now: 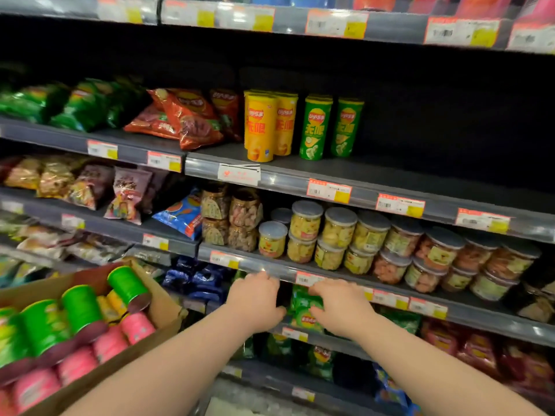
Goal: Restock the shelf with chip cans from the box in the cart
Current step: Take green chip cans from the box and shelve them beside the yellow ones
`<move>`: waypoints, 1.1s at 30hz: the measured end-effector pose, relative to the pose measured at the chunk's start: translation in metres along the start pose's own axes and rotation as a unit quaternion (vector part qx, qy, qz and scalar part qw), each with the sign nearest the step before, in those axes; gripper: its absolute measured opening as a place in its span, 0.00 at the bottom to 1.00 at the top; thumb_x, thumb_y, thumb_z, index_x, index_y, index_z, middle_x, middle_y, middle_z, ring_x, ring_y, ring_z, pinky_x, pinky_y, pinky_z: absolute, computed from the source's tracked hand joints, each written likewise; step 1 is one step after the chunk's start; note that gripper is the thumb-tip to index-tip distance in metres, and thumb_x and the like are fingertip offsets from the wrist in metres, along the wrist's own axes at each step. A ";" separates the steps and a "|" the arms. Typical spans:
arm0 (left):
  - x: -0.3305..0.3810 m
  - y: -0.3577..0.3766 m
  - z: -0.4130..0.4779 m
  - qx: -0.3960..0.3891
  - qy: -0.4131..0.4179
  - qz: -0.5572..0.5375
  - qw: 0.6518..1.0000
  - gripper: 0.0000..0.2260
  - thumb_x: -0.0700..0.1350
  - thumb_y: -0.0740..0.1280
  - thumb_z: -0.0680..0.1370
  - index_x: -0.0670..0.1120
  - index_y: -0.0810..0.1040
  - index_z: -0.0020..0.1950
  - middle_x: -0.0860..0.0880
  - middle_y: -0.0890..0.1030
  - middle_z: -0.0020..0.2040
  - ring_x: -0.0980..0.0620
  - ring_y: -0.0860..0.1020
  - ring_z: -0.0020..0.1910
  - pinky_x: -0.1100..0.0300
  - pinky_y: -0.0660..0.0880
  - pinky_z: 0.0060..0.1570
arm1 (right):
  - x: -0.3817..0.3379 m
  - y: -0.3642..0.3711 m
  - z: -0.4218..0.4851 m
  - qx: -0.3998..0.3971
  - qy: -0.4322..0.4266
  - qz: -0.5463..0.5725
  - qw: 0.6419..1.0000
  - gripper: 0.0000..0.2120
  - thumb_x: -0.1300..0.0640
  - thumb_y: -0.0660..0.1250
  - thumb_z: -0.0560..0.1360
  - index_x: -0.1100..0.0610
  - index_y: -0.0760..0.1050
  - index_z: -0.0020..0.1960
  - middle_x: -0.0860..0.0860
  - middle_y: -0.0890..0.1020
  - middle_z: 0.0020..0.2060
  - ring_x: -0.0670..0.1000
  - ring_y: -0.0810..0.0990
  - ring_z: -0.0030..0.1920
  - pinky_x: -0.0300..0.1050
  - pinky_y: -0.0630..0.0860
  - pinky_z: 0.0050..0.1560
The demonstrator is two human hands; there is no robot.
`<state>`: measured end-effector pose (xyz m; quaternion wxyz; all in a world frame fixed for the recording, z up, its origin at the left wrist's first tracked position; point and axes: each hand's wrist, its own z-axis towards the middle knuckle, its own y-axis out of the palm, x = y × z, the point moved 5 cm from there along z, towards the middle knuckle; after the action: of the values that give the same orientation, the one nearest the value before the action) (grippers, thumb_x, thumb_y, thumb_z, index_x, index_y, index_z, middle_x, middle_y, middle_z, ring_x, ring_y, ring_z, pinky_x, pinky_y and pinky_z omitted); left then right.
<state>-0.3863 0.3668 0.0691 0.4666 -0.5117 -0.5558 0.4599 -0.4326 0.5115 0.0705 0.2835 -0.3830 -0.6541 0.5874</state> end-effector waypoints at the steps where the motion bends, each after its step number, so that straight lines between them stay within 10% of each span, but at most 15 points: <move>1: -0.006 0.007 -0.011 -0.013 -0.013 0.005 1.000 0.22 0.59 0.61 0.76 0.47 0.70 0.65 0.46 0.72 0.61 0.43 0.72 0.61 0.50 0.70 0.56 | -0.008 0.007 -0.003 -0.011 -0.012 0.003 1.000 0.21 0.47 0.60 0.77 0.49 0.69 0.69 0.50 0.73 0.67 0.55 0.70 0.66 0.52 0.67 0.66; 33: -0.339 0.121 -0.239 -0.084 -0.247 -0.077 0.962 0.21 0.57 0.62 0.74 0.47 0.72 0.62 0.45 0.74 0.62 0.43 0.73 0.62 0.51 0.71 0.58 | -0.383 0.128 0.042 -0.164 -0.205 -0.079 0.962 0.18 0.46 0.60 0.75 0.52 0.72 0.62 0.53 0.75 0.61 0.57 0.72 0.63 0.51 0.68 0.61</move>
<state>-0.1192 0.0430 -0.0332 0.3042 -0.3752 -0.7279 0.4867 -0.2368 0.1704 -0.0313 0.1224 -0.2428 -0.8137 0.5138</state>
